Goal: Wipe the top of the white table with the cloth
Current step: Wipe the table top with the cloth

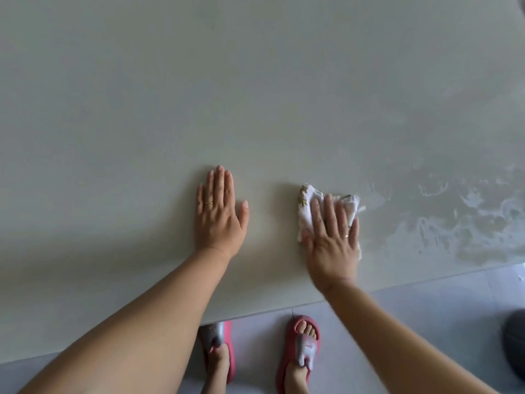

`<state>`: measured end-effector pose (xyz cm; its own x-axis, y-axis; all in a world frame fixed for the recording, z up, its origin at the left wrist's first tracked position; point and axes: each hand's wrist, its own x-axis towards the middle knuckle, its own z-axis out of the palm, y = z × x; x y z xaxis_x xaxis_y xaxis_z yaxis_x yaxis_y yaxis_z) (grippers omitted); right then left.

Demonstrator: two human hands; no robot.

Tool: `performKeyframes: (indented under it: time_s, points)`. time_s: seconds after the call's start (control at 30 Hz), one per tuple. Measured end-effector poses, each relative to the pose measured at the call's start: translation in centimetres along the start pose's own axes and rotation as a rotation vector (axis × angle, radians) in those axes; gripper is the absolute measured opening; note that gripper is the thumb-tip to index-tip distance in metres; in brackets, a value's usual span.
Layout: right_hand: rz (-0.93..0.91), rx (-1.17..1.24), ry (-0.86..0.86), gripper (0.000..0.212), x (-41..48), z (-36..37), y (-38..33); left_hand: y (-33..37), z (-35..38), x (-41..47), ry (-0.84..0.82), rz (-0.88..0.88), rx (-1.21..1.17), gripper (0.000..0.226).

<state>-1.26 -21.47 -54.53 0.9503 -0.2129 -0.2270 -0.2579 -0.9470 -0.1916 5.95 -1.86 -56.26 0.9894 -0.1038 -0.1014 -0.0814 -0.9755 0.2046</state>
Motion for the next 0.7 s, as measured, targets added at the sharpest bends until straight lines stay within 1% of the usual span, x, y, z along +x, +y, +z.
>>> performKeyframes:
  time_s: [0.03, 0.07, 0.13, 0.2, 0.23, 0.27, 0.3, 0.37, 0.43, 0.47, 0.5, 0.57, 0.63, 0.7]
  points:
    - [0.031, 0.013, -0.004, 0.063, -1.4, 0.6, -1.7, 0.0, 0.0, 0.0, -0.010, 0.000, 0.006, 0.067]
    - [-0.029, 0.013, -0.015, 0.066, -3.1, 1.3, -3.5, 0.0, 0.1, 0.0, -0.022, 0.001, 0.011, 0.067]
    - [-0.308, -0.022, -0.054, 0.065, -6.5, 2.4, -5.6, -0.2, 0.0, 0.1, -0.045, 0.009, 0.026, 0.066]
    - [-0.565, -0.068, -0.107, 0.060, -6.9, 2.2, -3.9, -0.4, -0.3, -0.2, -0.041, 0.024, 0.055, 0.067]
    - [-0.624, -0.101, -0.103, 0.058, -6.4, 1.9, -2.1, -0.4, -0.5, -0.6, -0.026, 0.031, 0.069, 0.067]
    - [-0.625, -0.129, -0.090, 0.058, -5.8, 1.5, -0.3, -0.3, -0.6, -1.3, -0.006, 0.037, 0.076, 0.068]
    - [-0.558, -0.139, -0.068, 0.057, -5.3, 1.0, 1.4, -0.1, -0.7, -2.1, 0.012, 0.042, 0.072, 0.068]
    - [-0.268, -0.065, -0.055, 0.058, -4.9, 0.0, 3.3, 0.9, -0.3, -4.3, 0.026, 0.052, 0.037, 0.065]
    - [-0.003, 0.033, -0.020, 0.060, -5.8, 0.2, 1.9, 2.6, 0.2, -6.3, 0.011, 0.054, -0.013, 0.063]
    - [0.048, 0.052, -0.018, 0.061, -6.4, 0.6, 0.5, 3.6, 0.5, -7.1, 0.002, 0.054, -0.037, 0.062]
    - [0.021, 0.066, -0.023, 0.063, -7.2, 1.0, -0.7, 4.5, 0.7, -7.6, -0.003, 0.048, -0.058, 0.061]
    - [-0.192, 0.033, -0.050, 0.065, -8.5, 1.5, -1.5, 5.6, 1.0, -8.0, -0.010, 0.003, -0.098, 0.059]
    - [-0.430, -0.015, -0.107, 0.072, -8.7, 1.5, 0.4, 5.7, 1.1, -8.0, -0.012, -0.057, -0.115, 0.058]
    - [-0.593, -0.082, -0.140, 0.082, -8.2, 1.3, 3.1, 5.4, 1.3, -8.2, -0.020, -0.054, -0.083, 0.058]
